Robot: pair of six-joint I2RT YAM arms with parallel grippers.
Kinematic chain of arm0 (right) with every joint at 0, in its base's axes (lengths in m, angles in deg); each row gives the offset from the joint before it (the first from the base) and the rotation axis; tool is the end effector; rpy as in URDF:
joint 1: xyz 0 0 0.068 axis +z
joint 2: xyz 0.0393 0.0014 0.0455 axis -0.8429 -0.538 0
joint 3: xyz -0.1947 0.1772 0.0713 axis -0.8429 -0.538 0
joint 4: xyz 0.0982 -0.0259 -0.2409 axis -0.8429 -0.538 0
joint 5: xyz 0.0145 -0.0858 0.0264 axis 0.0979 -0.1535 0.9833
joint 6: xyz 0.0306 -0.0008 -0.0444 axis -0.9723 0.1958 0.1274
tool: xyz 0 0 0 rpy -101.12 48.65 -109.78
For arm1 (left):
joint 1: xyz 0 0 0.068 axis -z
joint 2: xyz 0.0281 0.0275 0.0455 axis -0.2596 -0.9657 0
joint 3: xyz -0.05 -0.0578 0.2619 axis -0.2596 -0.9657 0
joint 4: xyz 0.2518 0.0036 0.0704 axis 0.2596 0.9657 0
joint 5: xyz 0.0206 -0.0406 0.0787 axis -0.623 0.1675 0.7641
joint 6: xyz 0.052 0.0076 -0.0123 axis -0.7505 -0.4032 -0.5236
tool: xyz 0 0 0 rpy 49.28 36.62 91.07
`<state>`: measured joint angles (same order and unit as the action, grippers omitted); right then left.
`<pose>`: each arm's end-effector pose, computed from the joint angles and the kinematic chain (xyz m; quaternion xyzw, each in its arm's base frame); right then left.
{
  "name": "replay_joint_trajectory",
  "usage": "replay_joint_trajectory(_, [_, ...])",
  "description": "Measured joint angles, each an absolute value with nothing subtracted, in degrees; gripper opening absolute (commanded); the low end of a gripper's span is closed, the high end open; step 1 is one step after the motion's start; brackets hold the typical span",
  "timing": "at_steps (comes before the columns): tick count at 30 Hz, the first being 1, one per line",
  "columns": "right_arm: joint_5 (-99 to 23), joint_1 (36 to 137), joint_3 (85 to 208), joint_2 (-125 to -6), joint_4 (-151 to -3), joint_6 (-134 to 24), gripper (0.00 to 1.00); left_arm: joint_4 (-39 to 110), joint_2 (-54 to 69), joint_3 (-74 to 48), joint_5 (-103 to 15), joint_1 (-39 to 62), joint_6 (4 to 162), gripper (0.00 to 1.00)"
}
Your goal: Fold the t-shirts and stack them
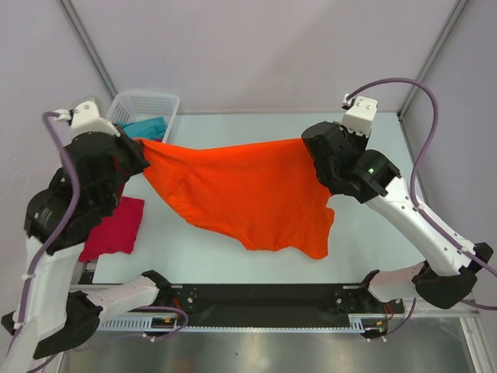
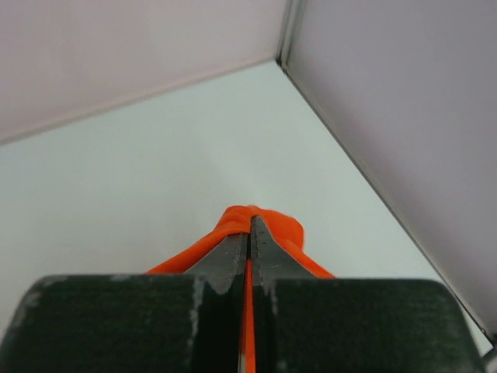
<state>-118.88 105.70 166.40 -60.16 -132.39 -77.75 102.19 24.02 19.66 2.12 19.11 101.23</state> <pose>0.1808 0.1514 0.4583 0.1471 0.7511 -0.1897 0.6150 0.1005 -0.0417 0.5252 -0.1580 0.7741 -0.0681 0.6093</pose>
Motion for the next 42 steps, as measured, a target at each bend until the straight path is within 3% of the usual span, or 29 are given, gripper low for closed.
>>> replay_joint_trajectory(14, [-96.68,94.53,153.65,-75.87,-128.55,-76.9,0.0,88.24,-1.35,9.04,-13.4,1.97,99.59,0.0])
replay_joint_trajectory(22, [-92.83,89.66,156.19,-82.89,-124.74,-73.88,0.0,86.3,-20.63,17.92,-16.48,-0.63,99.13,0.0])
replay_joint_trajectory(26, [-92.54,86.66,161.61,-87.63,-123.69,-72.2,0.0,87.76,-27.76,29.06,-16.74,-2.77,98.69,0.0])
replay_joint_trajectory(36, [-91.6,81.18,177.96,-100.26,-123.08,-69.6,0.0,89.71,-37.29,45.02,-19.08,-9.2,98.87,0.01])
replay_joint_trajectory(38, [-91.63,80.89,182.0,-102.69,-123.02,-69.01,0.0,89.67,-38.79,45.94,-19.87,-9.59,98.84,0.17])
replay_joint_trajectory(39, [-91.6,80.81,183.31,-103.52,-123.08,-68.86,0.0,89.73,-39.34,45.98,-20.37,-9.64,98.84,0.31])
replay_joint_trajectory(40, [-91.6,80.78,184.36,-104.26,-123.13,-68.68,0.01,89.75,-39.82,45.98,-21.05,-9.68,98.67,0.6])
replay_joint_trajectory(42, [-91.52,80.7,185.5,-105.2,-123.3,-68.4,0.08,89.73,-40.74,45.98,-22.25,-9.68,98.54,0.86])
